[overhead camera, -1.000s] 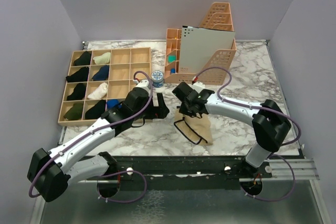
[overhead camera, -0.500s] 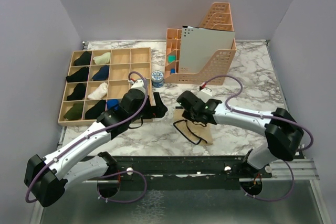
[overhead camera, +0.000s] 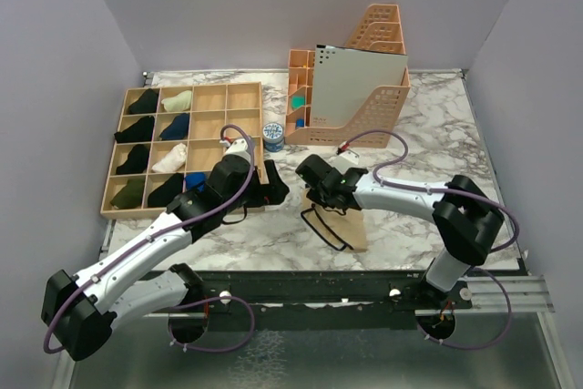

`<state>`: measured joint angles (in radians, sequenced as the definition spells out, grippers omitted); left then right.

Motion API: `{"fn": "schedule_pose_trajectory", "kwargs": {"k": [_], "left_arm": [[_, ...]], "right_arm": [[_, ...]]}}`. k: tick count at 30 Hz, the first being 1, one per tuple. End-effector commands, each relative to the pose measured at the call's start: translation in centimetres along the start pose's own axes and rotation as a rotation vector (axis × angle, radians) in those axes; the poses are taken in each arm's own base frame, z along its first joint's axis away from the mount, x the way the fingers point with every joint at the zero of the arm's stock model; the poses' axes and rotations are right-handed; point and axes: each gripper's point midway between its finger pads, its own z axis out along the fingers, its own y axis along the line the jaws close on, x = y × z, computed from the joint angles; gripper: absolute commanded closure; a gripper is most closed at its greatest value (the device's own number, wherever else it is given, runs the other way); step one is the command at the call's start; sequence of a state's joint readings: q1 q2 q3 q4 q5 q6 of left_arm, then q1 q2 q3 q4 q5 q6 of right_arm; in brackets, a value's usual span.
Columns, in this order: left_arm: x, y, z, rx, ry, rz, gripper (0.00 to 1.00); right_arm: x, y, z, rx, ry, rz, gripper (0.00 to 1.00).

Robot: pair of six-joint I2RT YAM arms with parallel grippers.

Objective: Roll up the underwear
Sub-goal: Fold the underwear at the center of the board.

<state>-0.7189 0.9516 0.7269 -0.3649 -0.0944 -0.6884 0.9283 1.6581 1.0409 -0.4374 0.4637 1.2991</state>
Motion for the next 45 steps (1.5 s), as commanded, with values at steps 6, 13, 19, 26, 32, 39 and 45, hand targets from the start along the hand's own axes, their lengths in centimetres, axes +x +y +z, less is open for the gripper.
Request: {"fn": "schedule_pose_trajectory", "kwargs": {"k": [6,13,19,26,32,39,45], "left_arm": [[0.2,1.3,-0.5,-0.047,-0.012,-0.023,0.01],[-0.4,0.8,-0.5,-0.039,-0.02,-0.035,0.01],[0.2,-3.0,0.4,0.158,0.037,0.008,0.01],[2.2,-8.7,4.6,0.383,0.206,0.101,0.01],[3.7,-10.9,8.3,0.412,0.299,0.143,0.05],[5.9,-9.9,11.9,0.353,0.39,0.167,0.07],[8.7,-6.7,14.3,0.254,0.443,0.183,0.07]], "right_arm": [[0.9,1.9,0.1,-0.068,0.049,-0.073,0.66],[-2.5,1.0,-4.5,-0.164,-0.024,-0.134,0.44],[-3.1,-6.8,-5.8,-0.105,0.005,-0.156,0.57],[-0.2,-12.6,-7.4,-0.081,0.109,-0.223,0.79],[4.2,-12.9,-7.0,-0.181,0.291,-0.299,0.87],[4.8,-15.2,-5.0,-0.041,0.308,-0.352,0.99],[8.1,-17.4,-4.2,-0.018,0.437,-0.393,1.0]]}}
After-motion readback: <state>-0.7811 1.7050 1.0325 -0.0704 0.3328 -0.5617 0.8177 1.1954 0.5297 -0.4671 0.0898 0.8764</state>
